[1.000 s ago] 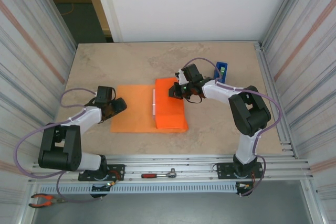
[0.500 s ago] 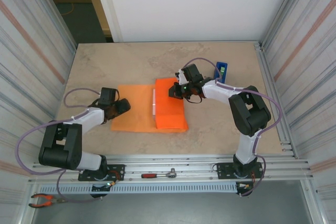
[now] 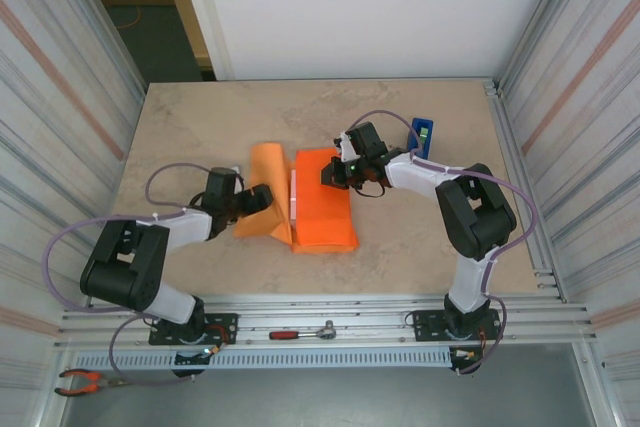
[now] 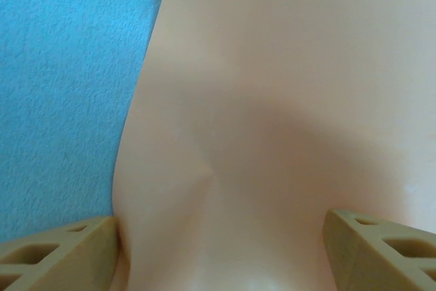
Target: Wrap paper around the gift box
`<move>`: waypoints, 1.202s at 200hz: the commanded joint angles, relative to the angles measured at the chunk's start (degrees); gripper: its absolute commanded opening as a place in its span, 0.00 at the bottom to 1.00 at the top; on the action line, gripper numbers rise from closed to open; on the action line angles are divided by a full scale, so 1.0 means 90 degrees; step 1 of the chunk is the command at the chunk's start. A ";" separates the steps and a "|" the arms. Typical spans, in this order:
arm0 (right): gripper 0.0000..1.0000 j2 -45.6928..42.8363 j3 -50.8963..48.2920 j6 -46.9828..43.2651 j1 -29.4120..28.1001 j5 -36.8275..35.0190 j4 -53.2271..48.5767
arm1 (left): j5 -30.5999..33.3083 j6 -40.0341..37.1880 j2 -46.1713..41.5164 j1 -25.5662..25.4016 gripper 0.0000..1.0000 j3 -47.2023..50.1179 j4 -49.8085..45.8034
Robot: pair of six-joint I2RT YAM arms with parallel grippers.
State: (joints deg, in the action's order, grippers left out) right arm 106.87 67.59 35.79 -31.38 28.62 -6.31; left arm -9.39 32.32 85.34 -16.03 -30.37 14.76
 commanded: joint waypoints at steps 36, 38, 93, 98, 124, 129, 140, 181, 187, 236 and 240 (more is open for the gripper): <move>0.00 0.0343 -0.0325 0.0081 -0.0005 -0.0348 -0.0476 | -0.1361 -0.0524 0.0859 0.0590 0.80 -0.0649 0.1441; 0.00 0.0343 -0.0326 0.0085 -0.0011 -0.0346 -0.0470 | -0.1399 -0.0532 0.0874 0.0609 0.80 -0.0683 0.1447; 0.00 0.0425 -0.0264 0.0105 -0.0039 -0.0316 -0.0450 | -0.1903 -0.0583 0.1379 0.0785 0.80 -0.1134 0.1577; 0.00 0.0433 -0.0264 0.0105 -0.0039 -0.0312 -0.0451 | -0.1902 -0.0580 0.1398 0.0801 0.80 -0.1176 0.1541; 0.00 0.0453 -0.0255 0.0105 -0.0039 -0.0307 -0.0460 | -0.1964 -0.0654 0.1507 0.0870 0.80 -0.1373 0.1364; 0.00 0.0452 -0.0255 0.0105 -0.0039 -0.0304 -0.0461 | -0.1942 -0.0649 0.1483 0.0904 0.80 -0.1380 0.1335; 0.00 0.0459 -0.0256 0.0096 -0.0039 -0.0293 -0.0469 | -0.1888 -0.0480 0.1338 0.0985 0.80 -0.1344 0.1283; 0.00 0.0463 -0.0302 0.0091 -0.0030 -0.0274 -0.0437 | -0.0204 0.0343 -0.0053 0.0845 0.80 -0.1362 -0.1243; 0.00 0.0461 -0.0304 0.0090 -0.0029 -0.0269 -0.0427 | 0.0097 0.0548 -0.0276 0.0825 0.80 -0.1381 -0.1908; 0.00 0.0494 -0.0356 0.0097 -0.0029 -0.0223 -0.0354 | 0.1069 0.1690 -0.2333 0.0757 0.82 -0.0300 -0.3742; 0.00 0.0498 -0.0361 0.0096 -0.0029 -0.0223 -0.0344 | 0.1064 0.1760 -0.2478 0.0751 0.83 -0.0205 -0.3810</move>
State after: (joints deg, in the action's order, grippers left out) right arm 106.83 67.26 35.99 -31.38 28.84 -5.72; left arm -5.87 41.04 69.76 -9.08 -37.58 -6.76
